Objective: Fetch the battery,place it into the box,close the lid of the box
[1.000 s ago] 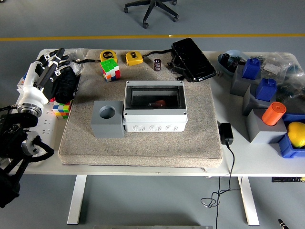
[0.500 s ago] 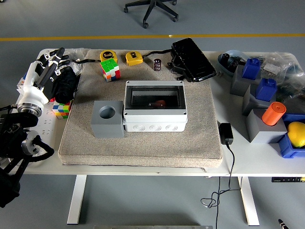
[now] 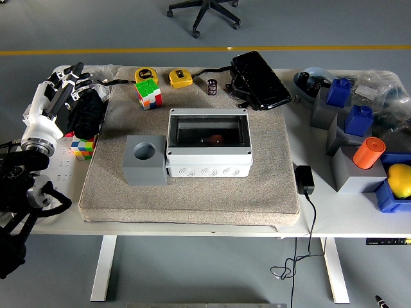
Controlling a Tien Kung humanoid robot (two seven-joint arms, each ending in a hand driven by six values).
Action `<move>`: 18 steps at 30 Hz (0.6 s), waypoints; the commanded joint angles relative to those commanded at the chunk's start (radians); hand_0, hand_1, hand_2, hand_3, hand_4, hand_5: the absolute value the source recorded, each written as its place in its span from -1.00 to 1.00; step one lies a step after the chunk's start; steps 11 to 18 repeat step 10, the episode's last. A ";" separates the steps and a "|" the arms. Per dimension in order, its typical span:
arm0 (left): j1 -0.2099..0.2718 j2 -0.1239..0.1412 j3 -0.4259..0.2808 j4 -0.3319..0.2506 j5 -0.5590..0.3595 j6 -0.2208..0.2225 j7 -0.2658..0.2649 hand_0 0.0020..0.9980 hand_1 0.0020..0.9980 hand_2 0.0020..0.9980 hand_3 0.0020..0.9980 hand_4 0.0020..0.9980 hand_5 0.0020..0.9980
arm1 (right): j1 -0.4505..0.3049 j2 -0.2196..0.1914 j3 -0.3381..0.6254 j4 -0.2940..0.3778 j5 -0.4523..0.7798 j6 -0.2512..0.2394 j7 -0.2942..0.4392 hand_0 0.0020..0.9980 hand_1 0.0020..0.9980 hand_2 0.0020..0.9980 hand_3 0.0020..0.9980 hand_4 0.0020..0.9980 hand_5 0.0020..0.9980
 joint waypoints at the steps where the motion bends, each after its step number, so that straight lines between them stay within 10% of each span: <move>1: -0.001 0.000 0.000 0.000 0.000 0.000 0.000 0.23 0.32 0.21 0.28 0.94 0.01 | 0.001 -0.001 0.001 0.001 -0.001 -0.001 0.000 0.18 0.21 0.20 0.11 0.98 0.16; 18: -0.002 0.002 0.002 0.008 -0.003 -0.001 0.000 0.23 0.33 0.21 0.28 0.94 0.01 | -0.001 0.000 -0.008 0.000 0.003 -0.009 0.014 0.18 0.21 0.20 0.11 0.98 0.16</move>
